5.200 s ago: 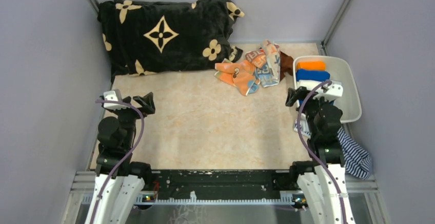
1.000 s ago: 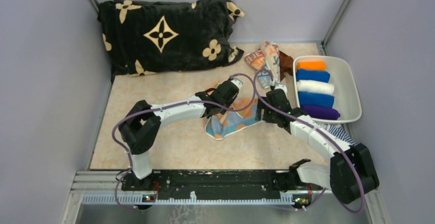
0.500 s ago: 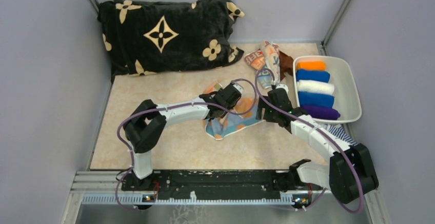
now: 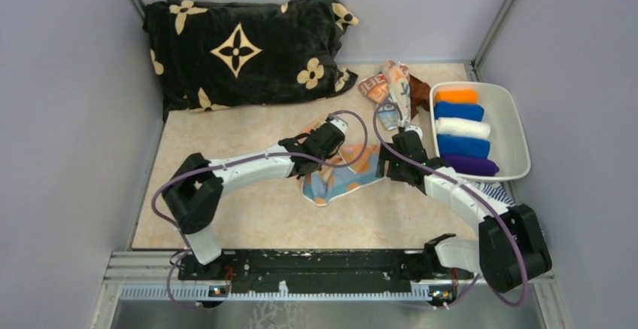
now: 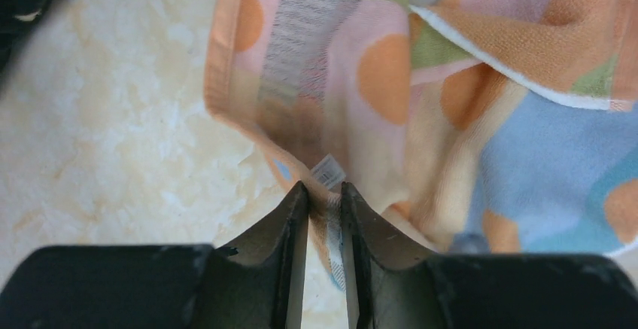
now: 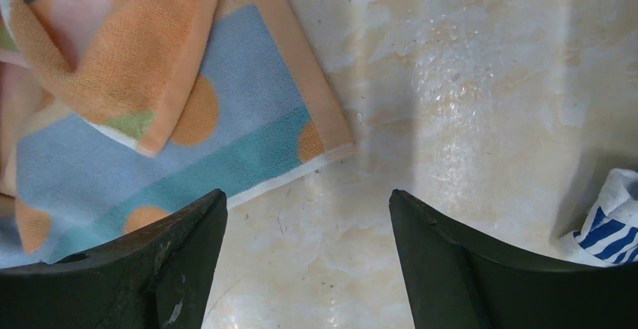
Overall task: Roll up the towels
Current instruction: Move the towel to the center of the board, then flatten out the towel at the center of the board.
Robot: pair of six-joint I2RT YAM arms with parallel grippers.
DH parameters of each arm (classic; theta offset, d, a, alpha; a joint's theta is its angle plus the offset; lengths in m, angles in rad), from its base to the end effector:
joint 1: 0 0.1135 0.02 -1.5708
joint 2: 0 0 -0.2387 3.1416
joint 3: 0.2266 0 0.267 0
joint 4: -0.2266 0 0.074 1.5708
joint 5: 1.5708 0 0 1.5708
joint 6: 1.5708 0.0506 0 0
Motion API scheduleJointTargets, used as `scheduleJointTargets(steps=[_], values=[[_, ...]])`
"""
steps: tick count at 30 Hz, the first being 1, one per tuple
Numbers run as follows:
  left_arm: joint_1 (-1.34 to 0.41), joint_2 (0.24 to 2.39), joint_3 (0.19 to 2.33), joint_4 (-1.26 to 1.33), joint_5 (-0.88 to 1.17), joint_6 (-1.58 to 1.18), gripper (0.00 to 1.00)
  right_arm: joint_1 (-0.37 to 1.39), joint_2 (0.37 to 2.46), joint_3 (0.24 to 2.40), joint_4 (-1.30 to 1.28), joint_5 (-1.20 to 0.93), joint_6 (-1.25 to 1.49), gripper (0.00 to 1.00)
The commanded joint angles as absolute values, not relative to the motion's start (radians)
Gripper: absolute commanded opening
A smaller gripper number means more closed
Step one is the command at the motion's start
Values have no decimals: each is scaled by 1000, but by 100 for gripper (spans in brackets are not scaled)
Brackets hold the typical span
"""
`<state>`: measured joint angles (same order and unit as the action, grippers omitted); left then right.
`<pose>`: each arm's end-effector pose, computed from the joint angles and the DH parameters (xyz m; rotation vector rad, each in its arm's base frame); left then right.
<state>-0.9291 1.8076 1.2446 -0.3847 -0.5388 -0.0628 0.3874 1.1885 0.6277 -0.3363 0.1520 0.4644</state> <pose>0.2582 -0.3021 0.1620 0.7942 2.2136 0.2099 0.2441 0.0913 0.1505 0.1604 2.4574 0.1855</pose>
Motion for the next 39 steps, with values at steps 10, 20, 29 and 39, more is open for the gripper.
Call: scheduleJointTargets(steps=[10,20,29,39], values=[[-745,1478,950,-258,-357,-213,15,370,1298,681,-297,162,446,78],[-617,1224,717,-126,-221,-268,25,370,1346,722,-335,188,424,69],[-802,1473,938,-277,-370,-154,46,370,1353,733,-329,184,418,69],[-900,1660,1028,-382,-546,-87,63,370,1394,732,-304,167,407,70]])
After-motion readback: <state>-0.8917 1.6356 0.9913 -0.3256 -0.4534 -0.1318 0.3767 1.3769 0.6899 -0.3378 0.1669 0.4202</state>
